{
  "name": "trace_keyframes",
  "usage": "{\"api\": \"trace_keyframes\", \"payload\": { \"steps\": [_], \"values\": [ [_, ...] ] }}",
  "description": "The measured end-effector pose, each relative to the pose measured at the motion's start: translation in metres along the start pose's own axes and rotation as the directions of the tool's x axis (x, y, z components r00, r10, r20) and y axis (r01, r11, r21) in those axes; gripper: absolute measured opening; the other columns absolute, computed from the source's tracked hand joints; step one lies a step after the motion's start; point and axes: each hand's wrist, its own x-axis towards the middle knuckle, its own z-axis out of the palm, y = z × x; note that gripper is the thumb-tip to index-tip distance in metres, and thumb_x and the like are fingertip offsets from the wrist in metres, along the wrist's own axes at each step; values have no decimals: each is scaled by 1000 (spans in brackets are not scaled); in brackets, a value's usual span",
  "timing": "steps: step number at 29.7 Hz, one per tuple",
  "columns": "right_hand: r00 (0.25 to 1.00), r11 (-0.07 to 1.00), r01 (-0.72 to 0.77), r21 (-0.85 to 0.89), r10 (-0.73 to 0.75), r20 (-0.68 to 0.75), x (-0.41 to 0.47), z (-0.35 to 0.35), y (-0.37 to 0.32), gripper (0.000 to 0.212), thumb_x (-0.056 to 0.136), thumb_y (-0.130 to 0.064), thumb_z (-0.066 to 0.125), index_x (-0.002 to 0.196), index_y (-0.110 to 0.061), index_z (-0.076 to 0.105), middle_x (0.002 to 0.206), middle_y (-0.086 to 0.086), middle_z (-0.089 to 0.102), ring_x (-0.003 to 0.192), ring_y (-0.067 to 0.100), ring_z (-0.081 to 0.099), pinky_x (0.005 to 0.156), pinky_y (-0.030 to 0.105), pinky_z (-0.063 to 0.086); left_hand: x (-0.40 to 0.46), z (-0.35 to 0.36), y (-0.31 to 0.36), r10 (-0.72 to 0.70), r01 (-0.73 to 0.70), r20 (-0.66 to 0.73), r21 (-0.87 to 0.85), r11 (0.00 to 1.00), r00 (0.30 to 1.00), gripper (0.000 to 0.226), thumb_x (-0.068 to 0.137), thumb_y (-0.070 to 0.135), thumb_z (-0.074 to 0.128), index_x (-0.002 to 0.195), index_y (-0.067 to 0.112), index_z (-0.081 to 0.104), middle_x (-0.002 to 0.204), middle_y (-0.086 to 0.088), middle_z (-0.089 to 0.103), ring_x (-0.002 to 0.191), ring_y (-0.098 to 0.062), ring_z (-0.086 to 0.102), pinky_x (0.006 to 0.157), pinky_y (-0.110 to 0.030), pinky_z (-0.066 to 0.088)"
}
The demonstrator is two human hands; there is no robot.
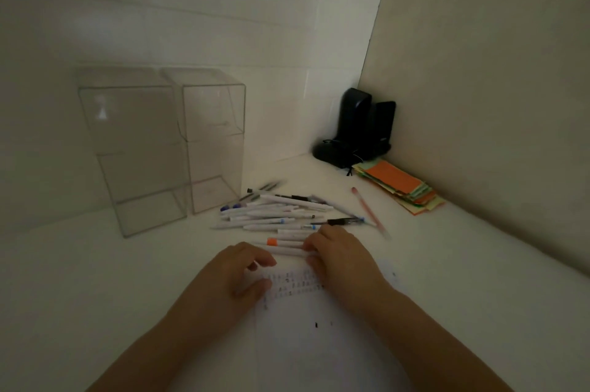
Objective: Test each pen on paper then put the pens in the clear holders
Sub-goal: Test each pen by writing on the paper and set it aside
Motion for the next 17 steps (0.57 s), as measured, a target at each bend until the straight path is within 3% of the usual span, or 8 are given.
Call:
{"api": "trace_keyframes", "payload": {
  "steps": [4, 7, 9, 10, 12, 14, 15, 17],
  "values": [
    [987, 994, 105, -23, -107, -120, -6, 8, -2, 20, 89, -17, 48, 102, -15, 63, 100, 3, 62, 94, 22, 55, 77, 25, 32, -1, 4, -7, 85, -76, -55, 150, 986, 995, 37, 76, 46, 46, 113, 42, 46, 120, 23, 44, 111, 0, 35, 96, -13, 27],
    [991, 959, 73, 272, -39, -129, -14, 0, -16, 29, 91, -33, 40, 102, -17, 62, 97, -7, 56, 90, -5, 45, 77, 9, 32, 0, 2, -9, 95, -48, -150, 289, 956, 984, 42, 85, 48, 38, 120, 29, 50, 122, 9, 53, 112, -10, 37, 95, -23, 28],
    [984, 857, 6, 516, 86, -154, -17, -11, -22, 19, 91, -33, 48, 92, -23, 64, 86, -14, 56, 81, -9, 49, 73, 7, 37, 2, -3, -6, 112, -57, -156, 319, 946, 981, 44, 93, 51, 24, 110, 28, 58, 99, 8, 65, 94, -6, 44, 82, -23, 29],
    [972, 755, -55, 654, 191, -139, -18, -17, -21, 12, 90, -30, 54, 86, -25, 65, 79, -14, 59, 73, -6, 53, 68, 11, 40, 4, -4, -2, 137, -82, -150, 324, 942, 979, 49, 94, 50, 18, 105, 28, 61, 88, 9, 66, 84, -3, 43, 74, -22, 28],
    [952, 347, -121, 930, 307, 9, -19, -25, -23, 16, 82, -34, 59, 81, -22, 69, 66, -6, 62, 61, 4, 54, 60, 18, 43, 3, -5, 7, 183, -130, -149, 310, 942, 972, 52, 95, 49, 17, 100, 24, 63, 76, 13, 61, 75, -3, 41, 62, -15, 27],
    [971, -148, -138, 979, 177, 163, -21, -28, -22, 38, 84, -41, 47, 82, -12, 71, 67, 2, 64, 59, 11, 56, 55, 21, 47, 3, -2, 18, 208, -169, -135, 254, 952, 969, 53, 94, 51, 21, 98, 21, 64, 75, 20, 50, 74, -3, 42, 60, -9, 29],
    [974, -315, -177, 932, 81, 212, -22, -28, -24, 47, 87, -45, 40, 83, -9, 70, 73, 6, 67, 59, 12, 58, 54, 22, 48, 1, 1, 19, 193, -163, -126, 213, 963, 973, 53, 92, 54, 24, 99, 20, 65, 75, 21, 46, 75, -1, 42, 63, -8, 31],
    [970, -464, -236, 854, -65, 233, -23, -25, -27, 53, 86, -54, 38, 84, -11, 68, 87, 8, 70, 63, 14, 61, 58, 26, 51, 0, 4, 18, 111, -100, -96, 112, 989, 989, 48, 86, 55, 31, 101, 25, 64, 69, 25, 45, 74, 2, 44, 64, -6, 33]
  ]
}}
